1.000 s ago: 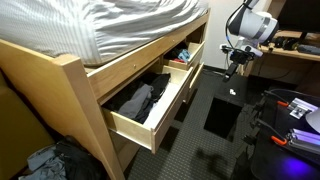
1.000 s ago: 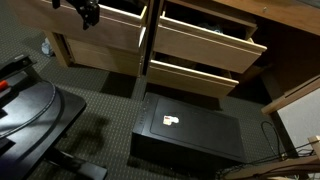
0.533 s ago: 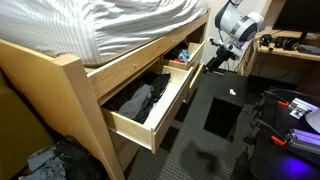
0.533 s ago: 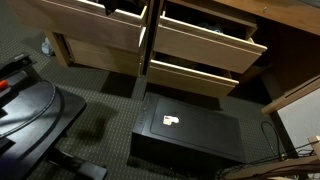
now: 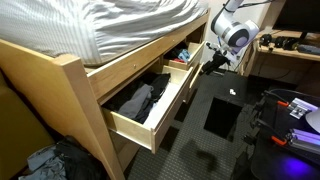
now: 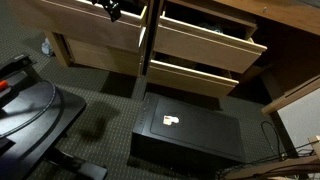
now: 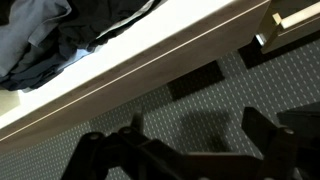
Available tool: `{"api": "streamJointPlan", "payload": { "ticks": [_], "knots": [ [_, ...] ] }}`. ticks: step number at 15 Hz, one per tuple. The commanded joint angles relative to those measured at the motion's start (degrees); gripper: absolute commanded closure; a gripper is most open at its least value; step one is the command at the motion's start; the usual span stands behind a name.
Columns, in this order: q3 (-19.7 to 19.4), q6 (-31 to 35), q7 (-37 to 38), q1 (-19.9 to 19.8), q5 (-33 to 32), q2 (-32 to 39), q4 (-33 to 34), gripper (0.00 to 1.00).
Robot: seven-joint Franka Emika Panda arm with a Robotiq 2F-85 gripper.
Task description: Close the top drawer on the left
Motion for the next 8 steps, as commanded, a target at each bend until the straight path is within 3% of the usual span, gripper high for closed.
{"api": "streamJointPlan", "payload": {
  "ticks": [1, 3, 7, 8],
  "knots": [
    [-3.09, -0.2, 0.38, 3.28, 0.89, 1.76, 1.51, 0.0],
    [-2.09, 3.85, -0.55, 2.95, 3.67, 9.12, 7.75, 0.0],
    [-5.18, 8.12, 3.14, 6.46, 5.61, 23.43, 20.21, 0.0],
    [-4.46, 4.76, 2.57, 5.26, 3.49, 15.84, 12.15, 0.0]
  ]
}}
